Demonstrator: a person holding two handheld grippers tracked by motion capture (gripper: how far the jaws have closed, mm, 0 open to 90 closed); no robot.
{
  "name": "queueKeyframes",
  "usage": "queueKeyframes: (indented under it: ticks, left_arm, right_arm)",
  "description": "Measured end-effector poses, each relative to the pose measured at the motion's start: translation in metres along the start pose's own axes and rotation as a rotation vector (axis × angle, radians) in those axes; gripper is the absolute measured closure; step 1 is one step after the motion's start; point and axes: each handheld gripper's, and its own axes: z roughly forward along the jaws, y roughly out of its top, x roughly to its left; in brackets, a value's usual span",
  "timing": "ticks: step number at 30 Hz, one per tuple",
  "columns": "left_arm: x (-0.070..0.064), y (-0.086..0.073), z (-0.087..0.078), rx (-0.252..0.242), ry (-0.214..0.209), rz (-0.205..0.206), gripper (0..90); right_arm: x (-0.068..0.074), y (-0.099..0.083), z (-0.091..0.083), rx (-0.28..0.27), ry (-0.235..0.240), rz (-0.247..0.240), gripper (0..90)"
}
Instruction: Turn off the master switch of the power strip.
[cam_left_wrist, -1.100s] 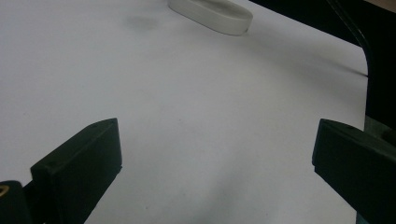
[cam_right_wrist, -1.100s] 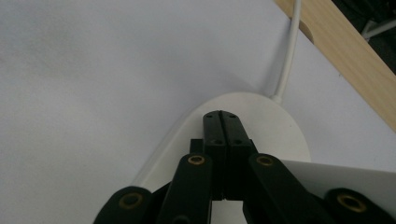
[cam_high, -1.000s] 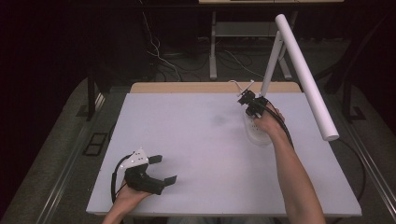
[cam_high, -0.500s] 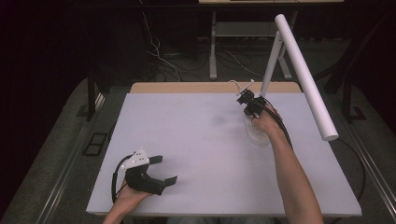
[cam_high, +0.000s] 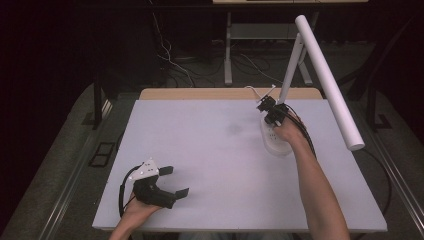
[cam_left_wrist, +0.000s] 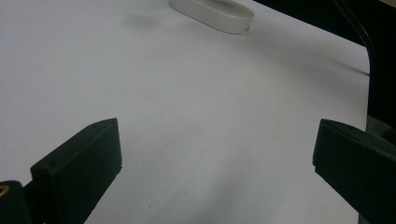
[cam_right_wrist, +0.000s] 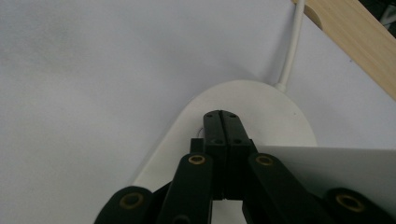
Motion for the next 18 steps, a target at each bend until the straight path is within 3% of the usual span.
queueKeyframes:
  ticks: [4, 18]
  left_arm:
    - [-0.0007, 0.0004, 0.0011, 0.003, -0.002, 0.004, 0.0]
    - [-0.0009, 0.0002, -0.0004, 0.001, -0.001, 0.007, 0.0]
  right_arm:
    - [-0.0033, -0.0018, 0.0001, -0.035, 0.045, 0.019, 89.7]
    - [-0.0025, 0.0011, 0.0025, -0.021, 0.044, 0.019, 89.8]
